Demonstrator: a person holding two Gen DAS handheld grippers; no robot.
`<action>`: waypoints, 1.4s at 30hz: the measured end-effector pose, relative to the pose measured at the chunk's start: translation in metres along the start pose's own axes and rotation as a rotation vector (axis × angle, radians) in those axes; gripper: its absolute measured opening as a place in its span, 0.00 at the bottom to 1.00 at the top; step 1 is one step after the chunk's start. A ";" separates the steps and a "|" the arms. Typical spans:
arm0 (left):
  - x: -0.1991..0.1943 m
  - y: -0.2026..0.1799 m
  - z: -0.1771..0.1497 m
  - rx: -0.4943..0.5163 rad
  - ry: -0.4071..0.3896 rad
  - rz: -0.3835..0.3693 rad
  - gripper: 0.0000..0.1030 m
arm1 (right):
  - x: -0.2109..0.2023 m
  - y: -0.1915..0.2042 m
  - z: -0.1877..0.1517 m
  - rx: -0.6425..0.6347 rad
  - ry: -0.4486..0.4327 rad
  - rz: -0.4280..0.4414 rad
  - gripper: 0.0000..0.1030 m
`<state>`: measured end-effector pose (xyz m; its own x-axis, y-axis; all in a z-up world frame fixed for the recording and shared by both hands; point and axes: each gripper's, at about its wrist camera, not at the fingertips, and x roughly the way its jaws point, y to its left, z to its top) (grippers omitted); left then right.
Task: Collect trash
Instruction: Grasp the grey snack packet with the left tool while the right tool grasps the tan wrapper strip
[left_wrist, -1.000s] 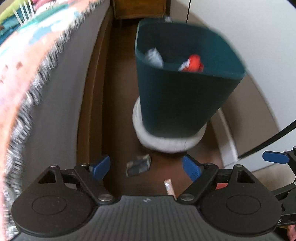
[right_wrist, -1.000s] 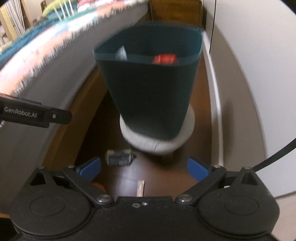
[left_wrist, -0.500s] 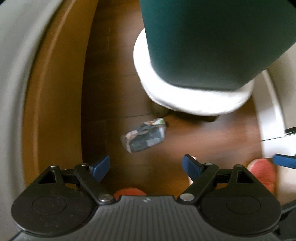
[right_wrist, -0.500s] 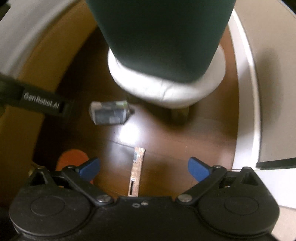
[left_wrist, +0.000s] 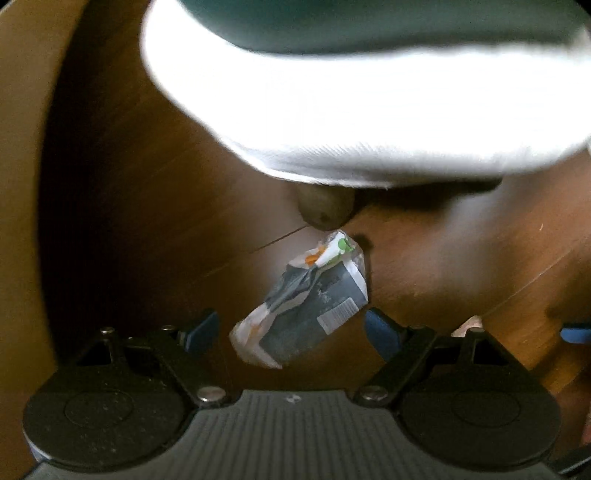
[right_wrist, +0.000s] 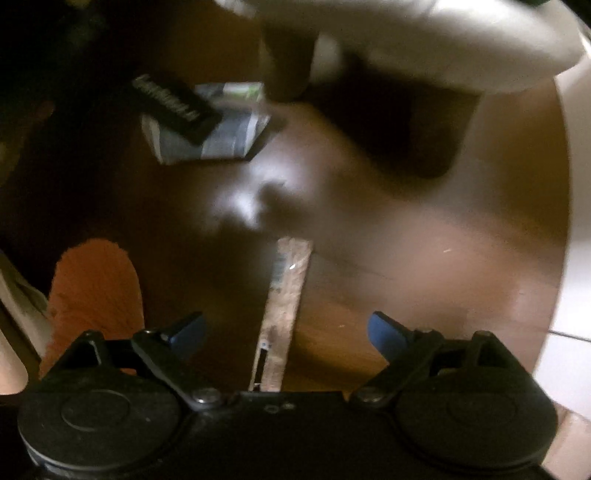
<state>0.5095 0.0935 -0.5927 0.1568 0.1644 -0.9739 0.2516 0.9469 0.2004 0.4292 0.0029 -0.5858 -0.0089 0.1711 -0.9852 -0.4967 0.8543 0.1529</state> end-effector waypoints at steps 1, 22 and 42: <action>0.005 -0.002 0.001 0.024 -0.005 -0.007 0.83 | 0.005 0.000 0.002 -0.005 0.006 -0.001 0.89; 0.060 -0.012 -0.001 0.038 0.026 -0.142 0.56 | 0.051 0.030 -0.020 -0.109 0.017 -0.157 0.59; 0.008 0.001 -0.016 -0.159 0.070 -0.160 0.21 | -0.044 0.007 0.001 0.066 -0.027 -0.240 0.19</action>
<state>0.4955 0.1000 -0.6015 0.0589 0.0222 -0.9980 0.1138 0.9931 0.0288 0.4272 0.0024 -0.5417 0.1260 -0.0280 -0.9916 -0.4244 0.9020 -0.0794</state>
